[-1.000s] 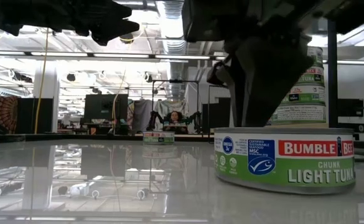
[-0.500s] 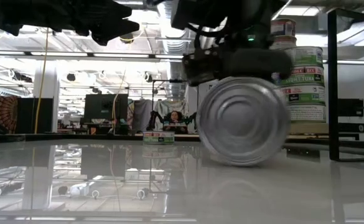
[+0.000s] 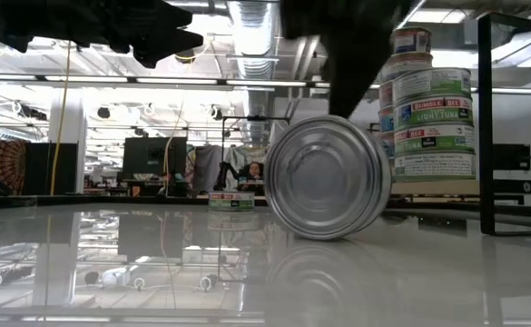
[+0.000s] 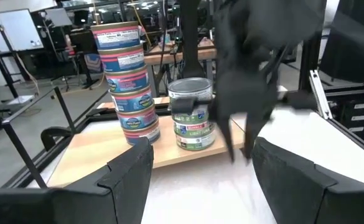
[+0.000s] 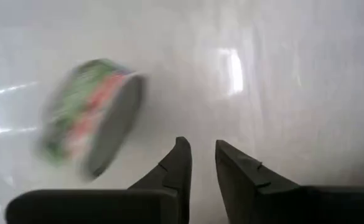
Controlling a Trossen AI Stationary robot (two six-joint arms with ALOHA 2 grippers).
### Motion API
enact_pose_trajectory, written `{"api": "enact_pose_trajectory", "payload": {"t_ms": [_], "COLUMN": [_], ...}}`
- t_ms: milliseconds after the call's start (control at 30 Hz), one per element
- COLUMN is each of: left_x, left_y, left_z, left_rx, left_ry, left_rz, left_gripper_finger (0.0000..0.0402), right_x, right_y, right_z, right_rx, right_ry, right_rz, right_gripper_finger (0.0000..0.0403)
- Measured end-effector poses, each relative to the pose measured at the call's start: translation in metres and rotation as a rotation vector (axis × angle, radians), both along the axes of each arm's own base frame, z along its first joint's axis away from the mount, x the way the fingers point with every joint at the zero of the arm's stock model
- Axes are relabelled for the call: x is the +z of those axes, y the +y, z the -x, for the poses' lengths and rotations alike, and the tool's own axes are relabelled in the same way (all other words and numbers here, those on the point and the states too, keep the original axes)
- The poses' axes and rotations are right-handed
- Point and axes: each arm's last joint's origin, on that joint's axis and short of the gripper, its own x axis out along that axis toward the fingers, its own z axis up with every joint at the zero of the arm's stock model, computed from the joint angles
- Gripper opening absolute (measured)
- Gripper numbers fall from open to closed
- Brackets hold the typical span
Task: Stack canned seafood by type on shelf
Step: Stack the green tuna can on the green tuna can on the shelf
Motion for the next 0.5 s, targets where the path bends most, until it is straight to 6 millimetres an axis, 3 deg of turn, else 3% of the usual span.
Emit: {"api": "enact_pose_trajectory", "payload": {"t_ms": [167, 300, 400, 500], "left_x": [0.0, 0.0, -0.001, -0.002], "left_y": [0.0, 0.0, 0.0, 0.0], "left_z": [0.0, 0.0, 0.0, 0.0], "left_rx": [0.0, -0.001, -0.001, -0.002], "left_ry": [-0.001, -0.002, 0.004, 0.021], "left_rz": [0.022, 0.027, 0.032, 0.028], "left_gripper_finger": [0.0261, 0.0261, 0.0261, 0.0261], "right_x": [0.037, 0.055, 0.053, 0.035], "right_y": [0.017, 0.033, 0.041, 0.048], "right_z": [0.019, 0.023, 0.021, 0.014], "right_rx": [0.104, 0.115, 0.074, 0.023], "right_ry": [-0.116, -0.238, -0.253, -0.202], "right_rz": [-0.025, -0.077, -0.113, -0.124], "right_gripper_finger": [0.0141, 0.0219, 0.0284, 0.0331]}}
